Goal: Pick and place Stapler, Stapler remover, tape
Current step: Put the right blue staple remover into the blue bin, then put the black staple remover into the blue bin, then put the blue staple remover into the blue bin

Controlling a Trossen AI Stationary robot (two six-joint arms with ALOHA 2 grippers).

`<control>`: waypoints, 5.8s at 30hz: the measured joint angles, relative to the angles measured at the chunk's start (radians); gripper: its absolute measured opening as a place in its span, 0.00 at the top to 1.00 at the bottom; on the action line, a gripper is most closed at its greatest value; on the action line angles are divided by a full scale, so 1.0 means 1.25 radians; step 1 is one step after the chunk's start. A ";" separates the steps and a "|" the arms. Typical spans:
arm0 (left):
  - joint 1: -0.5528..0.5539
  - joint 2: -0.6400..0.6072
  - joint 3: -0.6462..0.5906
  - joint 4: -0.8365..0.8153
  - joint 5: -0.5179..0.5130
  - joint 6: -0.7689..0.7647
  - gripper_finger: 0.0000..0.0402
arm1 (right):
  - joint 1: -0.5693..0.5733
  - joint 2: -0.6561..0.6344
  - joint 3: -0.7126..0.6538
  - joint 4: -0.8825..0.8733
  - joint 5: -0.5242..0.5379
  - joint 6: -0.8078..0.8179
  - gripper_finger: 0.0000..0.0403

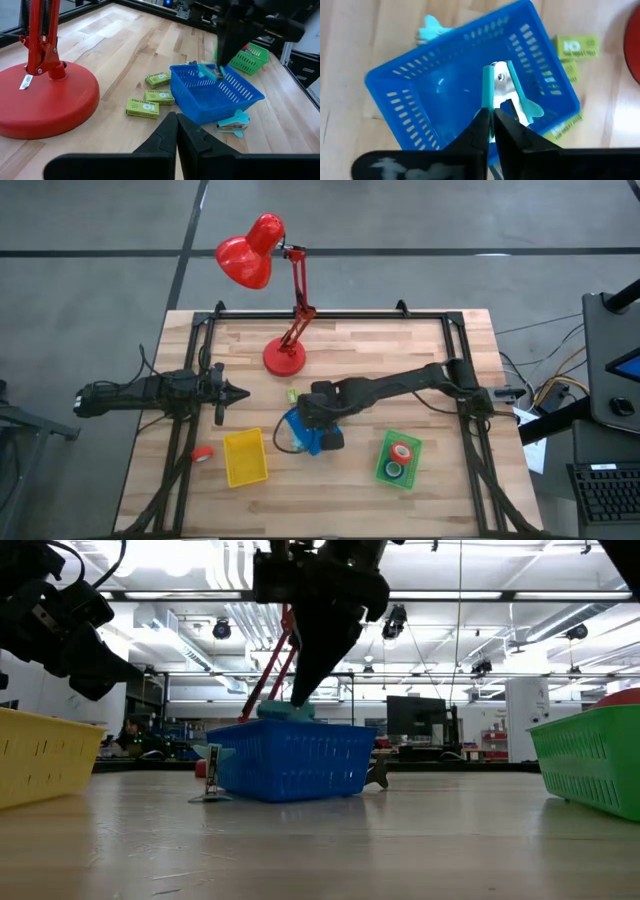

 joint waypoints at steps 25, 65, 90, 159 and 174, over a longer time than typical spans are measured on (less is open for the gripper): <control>0.000 0.000 0.000 0.001 0.000 0.000 0.98 | -0.014 -0.040 -0.012 -0.219 -0.012 -0.087 0.68; 0.000 0.000 0.000 0.001 0.000 0.000 0.98 | -0.027 -0.044 -0.212 -0.047 0.037 -0.199 0.83; 0.000 0.000 0.000 0.001 0.000 0.000 0.98 | -0.036 -0.086 -0.230 -0.137 0.037 -0.128 0.98; 0.000 -0.001 -0.001 0.464 -0.016 -0.365 0.98 | -0.116 -0.024 0.201 -0.073 0.016 0.199 0.66; -0.005 0.064 0.029 0.625 -0.104 -0.880 0.97 | -0.128 -0.026 0.157 -0.272 0.016 0.102 0.77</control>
